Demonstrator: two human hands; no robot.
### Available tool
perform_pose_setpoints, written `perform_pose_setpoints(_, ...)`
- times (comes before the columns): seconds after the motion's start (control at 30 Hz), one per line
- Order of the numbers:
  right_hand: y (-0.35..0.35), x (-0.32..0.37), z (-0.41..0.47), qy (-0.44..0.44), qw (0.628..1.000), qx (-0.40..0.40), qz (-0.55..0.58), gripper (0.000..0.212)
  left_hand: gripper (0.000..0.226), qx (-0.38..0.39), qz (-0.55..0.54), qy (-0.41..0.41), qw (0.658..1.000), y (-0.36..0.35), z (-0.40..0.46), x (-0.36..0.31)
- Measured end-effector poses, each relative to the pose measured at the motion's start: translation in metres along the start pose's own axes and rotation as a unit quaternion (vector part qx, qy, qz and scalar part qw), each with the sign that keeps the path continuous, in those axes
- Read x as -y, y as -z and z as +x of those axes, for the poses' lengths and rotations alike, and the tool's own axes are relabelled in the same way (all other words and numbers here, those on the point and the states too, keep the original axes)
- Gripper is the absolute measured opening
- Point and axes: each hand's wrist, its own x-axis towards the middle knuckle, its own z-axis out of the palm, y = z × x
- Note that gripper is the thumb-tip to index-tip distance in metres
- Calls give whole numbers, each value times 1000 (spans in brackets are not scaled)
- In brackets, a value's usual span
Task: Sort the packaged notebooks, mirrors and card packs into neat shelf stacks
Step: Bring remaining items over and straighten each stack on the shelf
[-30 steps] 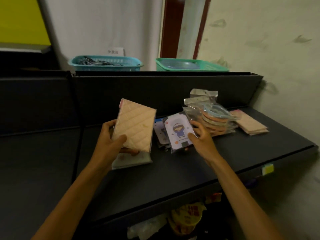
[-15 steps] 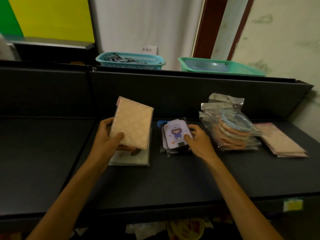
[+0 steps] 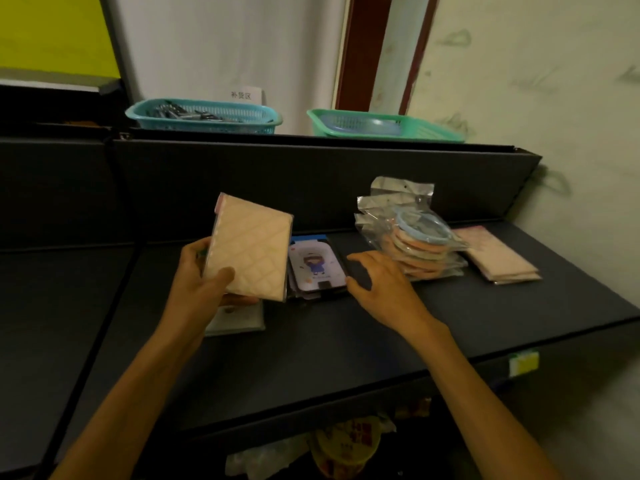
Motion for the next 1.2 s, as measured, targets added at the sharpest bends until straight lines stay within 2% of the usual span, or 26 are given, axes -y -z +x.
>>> perform_pose_setpoints(0.17,26,-27,-29,-6,1000,-7,-3,45,51,61,-39,-5,997,-32,-11,-9)
perform_pose_setpoints(0.33,58,-62,-49,-3,999,-45,-11,42,51,74,-40,-18,996,-80,-17,-16)
perform_pose_setpoints(0.53,93,-136,-67,-46,999,-23,-13,45,50,122,-56,-43,990,-157,-40,-23)
perform_pose_setpoints(0.83,145,-270,-72,-20,999,-18,23,42,48,93,-55,-62,992,-290,-84,-26)
perform_pose_setpoints(1.2,166,-373,-50,3,998,9,60,38,50,83,-53,-25,995,-393,-104,-13)
